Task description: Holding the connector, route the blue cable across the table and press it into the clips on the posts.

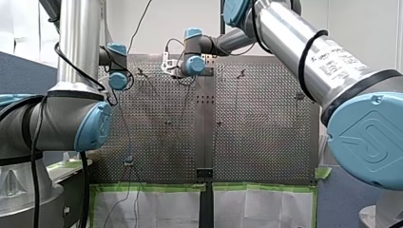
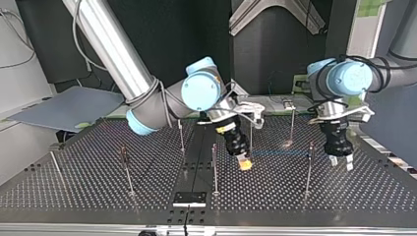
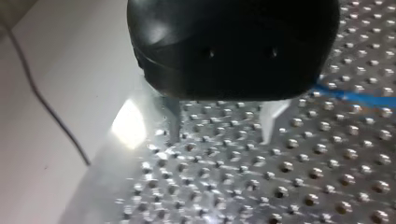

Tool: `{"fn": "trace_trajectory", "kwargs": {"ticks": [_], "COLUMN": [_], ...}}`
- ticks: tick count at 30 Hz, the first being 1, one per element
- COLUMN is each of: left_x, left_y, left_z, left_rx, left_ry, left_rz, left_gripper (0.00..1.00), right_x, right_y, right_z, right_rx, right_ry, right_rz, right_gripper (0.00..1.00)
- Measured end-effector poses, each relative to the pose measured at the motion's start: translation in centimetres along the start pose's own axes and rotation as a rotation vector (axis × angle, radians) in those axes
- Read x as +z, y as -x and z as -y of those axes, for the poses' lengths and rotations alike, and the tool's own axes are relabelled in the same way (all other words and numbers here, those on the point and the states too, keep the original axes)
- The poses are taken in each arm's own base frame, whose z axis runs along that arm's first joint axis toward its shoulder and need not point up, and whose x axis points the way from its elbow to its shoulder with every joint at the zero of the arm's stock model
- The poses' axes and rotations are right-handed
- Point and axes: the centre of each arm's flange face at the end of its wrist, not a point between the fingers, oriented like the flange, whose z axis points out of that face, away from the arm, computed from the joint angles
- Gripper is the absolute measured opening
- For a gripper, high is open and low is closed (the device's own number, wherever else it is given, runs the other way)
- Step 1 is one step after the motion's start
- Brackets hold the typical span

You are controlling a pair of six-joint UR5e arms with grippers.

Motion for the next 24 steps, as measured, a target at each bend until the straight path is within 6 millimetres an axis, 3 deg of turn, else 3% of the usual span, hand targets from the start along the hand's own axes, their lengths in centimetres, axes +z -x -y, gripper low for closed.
{"fn": "trace_trajectory", "kwargs": {"ticks": [7, 19, 24], "left_x": [-1.1, -4.1, -5.5], "left_y": [1.4, -1.0, -0.7], "left_z": [1.1, 1.1, 1.2], "left_rx": [-0.064, -0.061, -0.056], "left_ry": [-0.007, 0.007, 0.017], "left_rz": [-0.030, -0.184, -0.217], "left_gripper": [1.00, 1.00, 1.00], "right_x": [0.4, 0.3, 0.2], "right_y": [-1.4, -1.4, -1.3], "right_z": [-0.6, -0.5, -0.4], "right_rx": [0.001, 0.003, 0.003], "right_ry": [0.008, 0.016, 0.015], "right_rz": [-0.025, -0.014, -0.012], "right_gripper": [0.00, 0.00, 0.00]}}
